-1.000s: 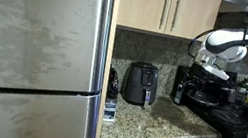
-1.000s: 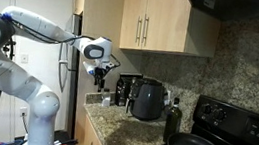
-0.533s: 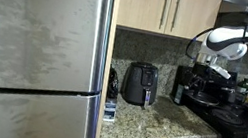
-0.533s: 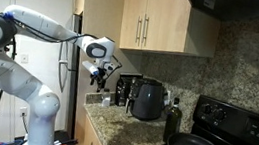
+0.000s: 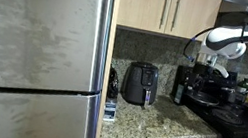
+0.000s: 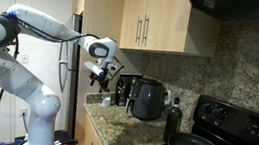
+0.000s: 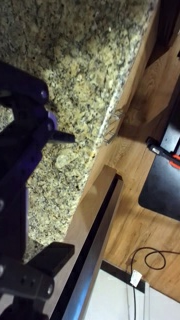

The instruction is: Move the salt cellar to the right side of the counter

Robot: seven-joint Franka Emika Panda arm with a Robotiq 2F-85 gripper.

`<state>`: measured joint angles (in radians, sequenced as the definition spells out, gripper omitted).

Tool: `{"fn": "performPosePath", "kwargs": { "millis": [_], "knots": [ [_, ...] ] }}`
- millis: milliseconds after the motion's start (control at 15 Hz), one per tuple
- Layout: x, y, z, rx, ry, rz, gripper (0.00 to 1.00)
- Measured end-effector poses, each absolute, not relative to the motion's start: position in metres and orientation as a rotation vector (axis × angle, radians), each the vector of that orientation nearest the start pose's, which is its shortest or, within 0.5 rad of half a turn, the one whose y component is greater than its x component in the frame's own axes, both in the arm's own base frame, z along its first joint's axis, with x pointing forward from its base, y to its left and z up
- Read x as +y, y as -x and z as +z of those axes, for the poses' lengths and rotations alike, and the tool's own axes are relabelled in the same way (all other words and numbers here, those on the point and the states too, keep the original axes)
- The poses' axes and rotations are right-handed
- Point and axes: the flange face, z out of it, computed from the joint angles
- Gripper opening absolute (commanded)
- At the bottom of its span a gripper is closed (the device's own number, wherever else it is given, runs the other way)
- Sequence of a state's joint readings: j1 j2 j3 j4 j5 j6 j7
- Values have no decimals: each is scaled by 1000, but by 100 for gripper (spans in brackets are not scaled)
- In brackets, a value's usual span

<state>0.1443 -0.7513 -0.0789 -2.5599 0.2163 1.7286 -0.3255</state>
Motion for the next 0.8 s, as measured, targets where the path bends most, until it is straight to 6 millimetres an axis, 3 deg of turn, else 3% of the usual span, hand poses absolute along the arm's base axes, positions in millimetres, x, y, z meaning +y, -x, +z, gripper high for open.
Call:
{"fn": "performPosePath", "kwargs": {
  "millis": [200,467,667,800],
  "knots": [
    [-8,-358,525,-697,2840,-70,100],
    [-47,-401,587,-886,2816,-285,100],
    [-41,-399,579,-885,2816,-259,100],
    [-31,-403,562,-903,2805,-180,100]
  ]
}}
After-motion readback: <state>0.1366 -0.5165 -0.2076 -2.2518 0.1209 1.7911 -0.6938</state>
